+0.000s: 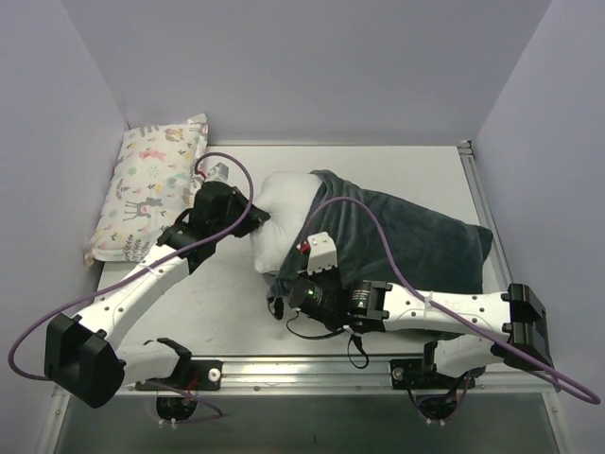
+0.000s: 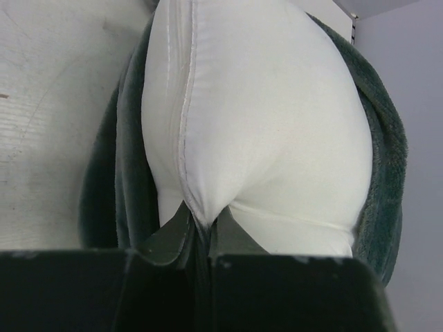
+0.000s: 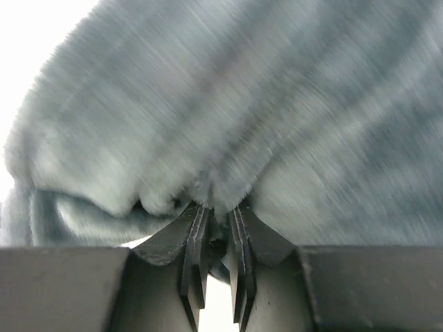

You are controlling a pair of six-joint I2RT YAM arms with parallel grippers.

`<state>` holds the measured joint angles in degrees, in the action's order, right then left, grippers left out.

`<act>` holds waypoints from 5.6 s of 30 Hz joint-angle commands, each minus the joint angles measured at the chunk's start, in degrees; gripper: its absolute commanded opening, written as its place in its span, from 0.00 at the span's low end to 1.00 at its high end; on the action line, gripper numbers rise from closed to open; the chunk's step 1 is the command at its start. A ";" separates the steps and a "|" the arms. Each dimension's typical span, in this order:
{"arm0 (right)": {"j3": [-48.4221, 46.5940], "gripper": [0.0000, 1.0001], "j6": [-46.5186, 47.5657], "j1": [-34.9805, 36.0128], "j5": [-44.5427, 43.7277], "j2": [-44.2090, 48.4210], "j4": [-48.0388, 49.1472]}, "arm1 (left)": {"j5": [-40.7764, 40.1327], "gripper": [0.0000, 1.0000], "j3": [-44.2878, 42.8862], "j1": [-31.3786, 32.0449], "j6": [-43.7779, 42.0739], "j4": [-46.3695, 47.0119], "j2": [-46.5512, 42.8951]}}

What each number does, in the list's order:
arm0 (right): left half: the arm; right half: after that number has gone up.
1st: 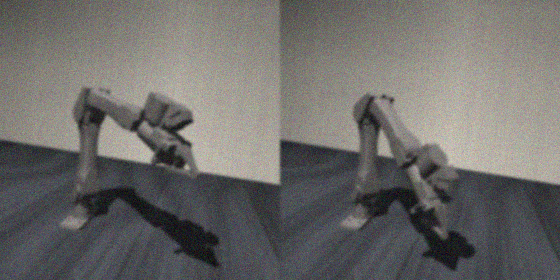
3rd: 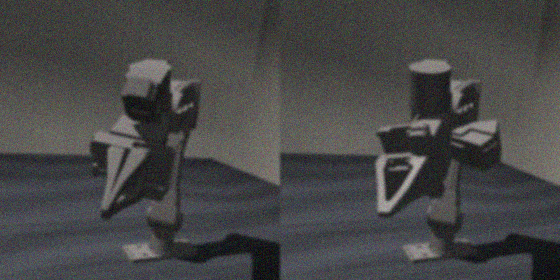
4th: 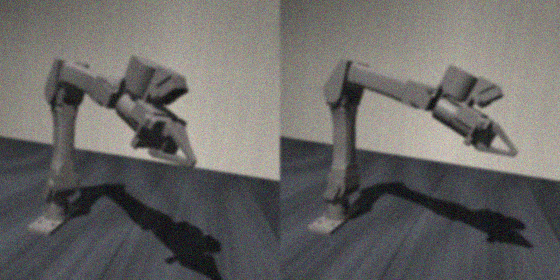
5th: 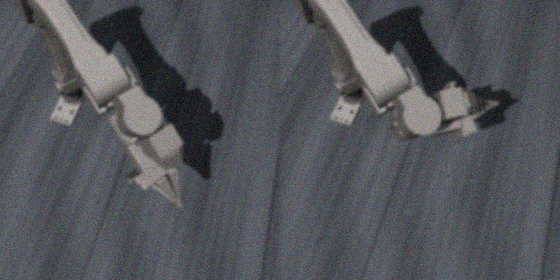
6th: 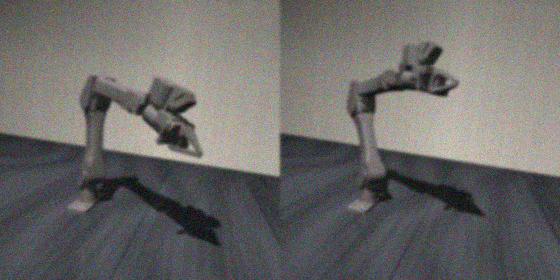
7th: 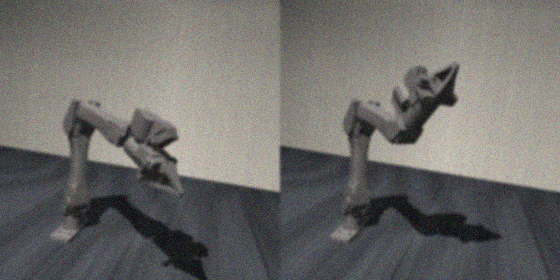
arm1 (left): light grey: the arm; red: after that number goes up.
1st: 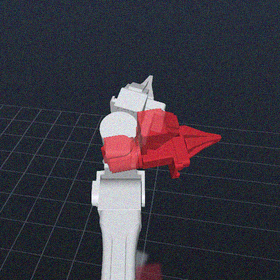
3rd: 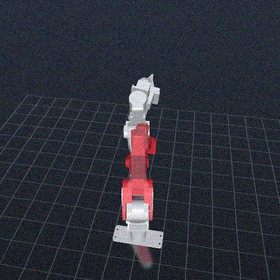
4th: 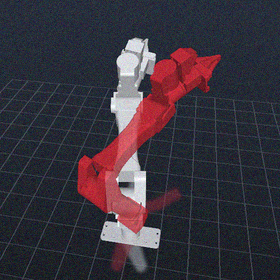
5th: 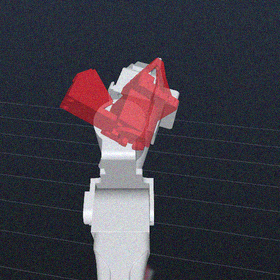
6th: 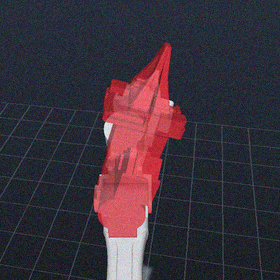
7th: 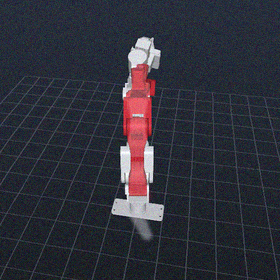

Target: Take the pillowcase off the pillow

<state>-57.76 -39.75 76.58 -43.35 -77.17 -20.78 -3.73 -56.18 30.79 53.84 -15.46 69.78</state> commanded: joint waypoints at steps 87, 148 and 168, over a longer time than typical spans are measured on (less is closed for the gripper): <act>-49.29 0.20 20.68 -64.00 39.22 -38.94 -18.95 | -30.97 0.00 38.17 37.95 20.34 -7.81 -43.05; -9.75 0.00 9.60 -23.75 26.30 -6.42 2.23 | 0.48 0.98 18.55 -6.35 4.77 9.56 -13.18; 3.52 0.00 7.67 -29.45 24.19 11.57 -4.18 | 5.22 0.00 13.49 -18.46 8.65 39.75 9.59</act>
<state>-55.94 -31.66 50.15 -16.67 -71.96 -18.57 3.16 -36.62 18.50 63.18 21.02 79.68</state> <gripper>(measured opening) 0.107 0.034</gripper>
